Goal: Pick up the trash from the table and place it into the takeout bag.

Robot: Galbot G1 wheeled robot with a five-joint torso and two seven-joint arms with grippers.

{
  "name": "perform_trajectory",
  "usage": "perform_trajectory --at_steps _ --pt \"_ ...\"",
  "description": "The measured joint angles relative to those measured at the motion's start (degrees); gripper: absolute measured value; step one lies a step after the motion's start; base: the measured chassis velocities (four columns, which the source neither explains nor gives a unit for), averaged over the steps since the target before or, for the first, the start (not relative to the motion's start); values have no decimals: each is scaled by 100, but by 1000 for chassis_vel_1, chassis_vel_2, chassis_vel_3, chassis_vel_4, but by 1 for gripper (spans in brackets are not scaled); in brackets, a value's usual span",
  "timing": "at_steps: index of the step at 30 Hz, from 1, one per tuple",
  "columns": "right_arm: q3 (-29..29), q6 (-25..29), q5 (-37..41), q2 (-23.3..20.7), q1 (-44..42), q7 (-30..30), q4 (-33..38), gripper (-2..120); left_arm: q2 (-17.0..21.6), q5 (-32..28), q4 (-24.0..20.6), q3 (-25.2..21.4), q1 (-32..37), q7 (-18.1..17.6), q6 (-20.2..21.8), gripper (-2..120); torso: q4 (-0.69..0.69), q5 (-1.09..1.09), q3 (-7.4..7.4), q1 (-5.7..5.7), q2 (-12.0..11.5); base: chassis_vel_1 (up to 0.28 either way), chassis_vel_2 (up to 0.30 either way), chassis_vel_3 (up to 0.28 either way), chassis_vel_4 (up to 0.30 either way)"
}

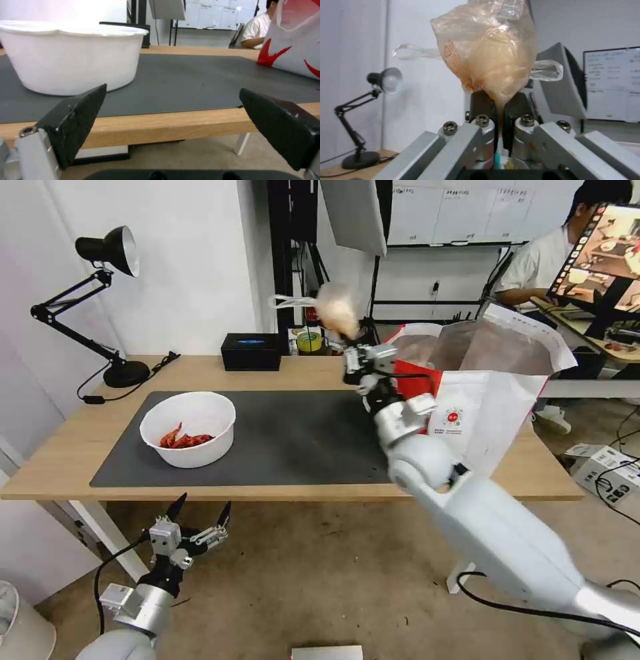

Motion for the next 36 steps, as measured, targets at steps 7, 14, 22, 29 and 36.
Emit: perform_trajectory --at_steps 7,14,22,29,36 --pt "674 -207 202 -545 -369 141 248 2 7 19 0 84 -52 0 3 100 0 0 0 0 0 0 0 0 0" --pt "1200 -417 316 -995 -725 355 377 2 4 27 14 148 -117 3 6 100 0 -1 0 0 0 0 0 0 0" --pt "1527 -1199 858 -1188 -1088 583 611 17 4 41 46 267 -210 6 8 100 0 -1 1 0 0 0 0 0 0" --pt "1582 -1332 929 -1258 -1107 603 590 42 20 44 95 304 -268 5 15 100 1 -1 1 0 0 0 0 0 0" --pt "1550 -1370 903 -1253 -1096 637 555 68 32 44 108 324 -310 5 18 100 1 -1 1 0 0 0 0 0 0"
